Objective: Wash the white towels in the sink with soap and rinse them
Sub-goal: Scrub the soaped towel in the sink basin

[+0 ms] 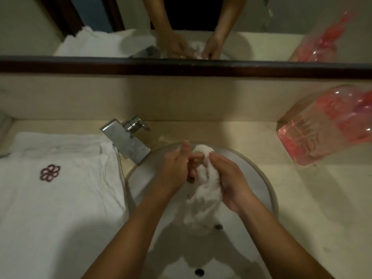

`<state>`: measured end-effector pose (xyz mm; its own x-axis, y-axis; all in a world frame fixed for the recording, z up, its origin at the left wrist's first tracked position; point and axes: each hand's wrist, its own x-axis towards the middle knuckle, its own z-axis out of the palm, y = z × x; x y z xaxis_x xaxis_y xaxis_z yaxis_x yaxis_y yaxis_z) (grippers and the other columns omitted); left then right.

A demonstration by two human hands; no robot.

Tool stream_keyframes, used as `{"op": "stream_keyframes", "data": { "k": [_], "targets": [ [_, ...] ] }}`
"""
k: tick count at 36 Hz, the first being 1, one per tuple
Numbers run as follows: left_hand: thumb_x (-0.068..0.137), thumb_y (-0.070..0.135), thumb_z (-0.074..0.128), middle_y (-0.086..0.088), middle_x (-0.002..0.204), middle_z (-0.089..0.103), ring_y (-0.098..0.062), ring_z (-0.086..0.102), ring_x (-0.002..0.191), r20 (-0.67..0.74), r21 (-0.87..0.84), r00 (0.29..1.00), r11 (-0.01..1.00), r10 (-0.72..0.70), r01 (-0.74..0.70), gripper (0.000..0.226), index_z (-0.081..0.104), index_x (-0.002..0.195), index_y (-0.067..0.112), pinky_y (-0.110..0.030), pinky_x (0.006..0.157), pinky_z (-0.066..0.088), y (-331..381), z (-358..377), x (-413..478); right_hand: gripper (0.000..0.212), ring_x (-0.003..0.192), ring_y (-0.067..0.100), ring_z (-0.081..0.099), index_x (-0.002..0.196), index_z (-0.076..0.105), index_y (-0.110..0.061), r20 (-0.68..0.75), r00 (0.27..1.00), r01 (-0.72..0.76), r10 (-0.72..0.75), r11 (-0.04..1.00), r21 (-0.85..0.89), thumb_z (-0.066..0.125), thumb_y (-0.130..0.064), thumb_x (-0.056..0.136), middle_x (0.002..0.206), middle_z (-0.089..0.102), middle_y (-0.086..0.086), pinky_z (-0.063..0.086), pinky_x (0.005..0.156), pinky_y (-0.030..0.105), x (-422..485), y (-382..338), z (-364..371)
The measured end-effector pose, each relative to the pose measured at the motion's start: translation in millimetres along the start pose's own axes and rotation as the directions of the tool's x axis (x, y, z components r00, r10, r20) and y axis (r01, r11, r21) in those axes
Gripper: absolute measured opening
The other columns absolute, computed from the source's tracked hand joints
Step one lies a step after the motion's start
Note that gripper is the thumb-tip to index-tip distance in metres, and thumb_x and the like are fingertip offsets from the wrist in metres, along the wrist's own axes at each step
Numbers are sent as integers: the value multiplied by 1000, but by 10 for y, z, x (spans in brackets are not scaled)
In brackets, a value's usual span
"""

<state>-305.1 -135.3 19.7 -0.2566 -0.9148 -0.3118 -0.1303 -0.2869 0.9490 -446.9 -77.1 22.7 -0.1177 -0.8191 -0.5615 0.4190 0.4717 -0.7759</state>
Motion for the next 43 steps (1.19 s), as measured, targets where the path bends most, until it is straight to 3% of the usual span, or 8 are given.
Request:
{"op": "stream_keyframes", "data": {
  "k": [4, 8, 13, 19, 23, 31, 35, 43],
  "targets": [
    [107, 50, 32, 6, 92, 65, 10, 59, 75, -99, 146, 966, 964, 238, -222, 47, 70, 117, 25, -10, 71, 45, -96, -63, 23, 47, 115, 40, 67, 123, 74, 2, 137, 986, -130, 98, 960, 248, 58, -35, 99, 126, 68, 28, 47, 112, 50, -211, -274, -152],
    [101, 77, 22, 18, 143, 53, 3, 53, 125, 5, 171, 974, 960, 225, -223, 67, 58, 134, 32, -18, 107, 42, -331, 105, 99, 42, 93, 37, 78, 99, 82, 1, 243, 969, -132, 48, 930, 342, 92, -24, 66, 105, 77, 21, 65, 80, 47, -392, -469, -220],
    [63, 112, 11, -29, 99, 74, -44, 72, 96, 109, 245, 990, 968, -84, 55, 135, 72, 99, -3, -63, 94, 56, -590, 187, 306, 42, 80, 29, 75, 83, 82, -6, 132, 990, -102, 52, 912, 398, 57, -38, 94, 86, 75, 12, 64, 78, 36, -280, -427, -409],
    [93, 77, 9, -34, 123, 67, -46, 63, 119, -72, 435, 983, 882, -168, 182, 103, 70, 115, -2, -52, 104, 48, -378, -53, 94, 50, 113, 39, 72, 120, 77, -9, -28, 997, -76, 71, 966, -245, 70, -52, 94, 122, 76, 20, 52, 108, 55, 135, -63, -886],
    [116, 34, 29, -25, 141, 62, -40, 59, 128, -103, 580, 973, 782, -209, 229, 51, 55, 145, 2, -43, 104, 46, -528, -135, 270, 38, 116, 32, 68, 119, 72, -12, -140, 973, 23, -183, 682, -731, 53, -43, 109, 119, 75, 11, 48, 94, 36, 425, 372, -828],
    [114, 44, 21, -15, 137, 66, -36, 61, 125, -230, 650, 955, 701, -188, 294, 56, 59, 141, 12, -48, 110, 42, -1326, 207, 376, 42, 111, 41, 58, 145, 57, -21, -192, 923, -139, -333, 178, -974, 40, -35, 109, 126, 60, 17, 49, 89, 49, 900, 1359, -613],
    [116, 39, 17, -12, 141, 67, -34, 57, 132, -330, 660, 934, 673, -139, 334, 58, 64, 138, 13, -44, 122, 23, -1471, 382, 507, 46, 104, 37, 64, 132, 65, -14, -205, 840, -43, -503, 314, -948, 33, -41, 112, 114, 69, 13, 53, 86, 47, 1081, 1510, -687],
    [116, 43, 22, -20, 150, 58, -41, 53, 136, -317, 442, 912, 810, -261, 385, 59, 59, 146, 8, -41, 108, 40, -1498, 281, 773, 29, 100, 17, 58, 114, 67, -9, -442, 874, 43, -203, 937, -346, 42, -21, 115, 105, 64, 1, 50, 92, 26, 1212, 1122, -482]
  ]
}}
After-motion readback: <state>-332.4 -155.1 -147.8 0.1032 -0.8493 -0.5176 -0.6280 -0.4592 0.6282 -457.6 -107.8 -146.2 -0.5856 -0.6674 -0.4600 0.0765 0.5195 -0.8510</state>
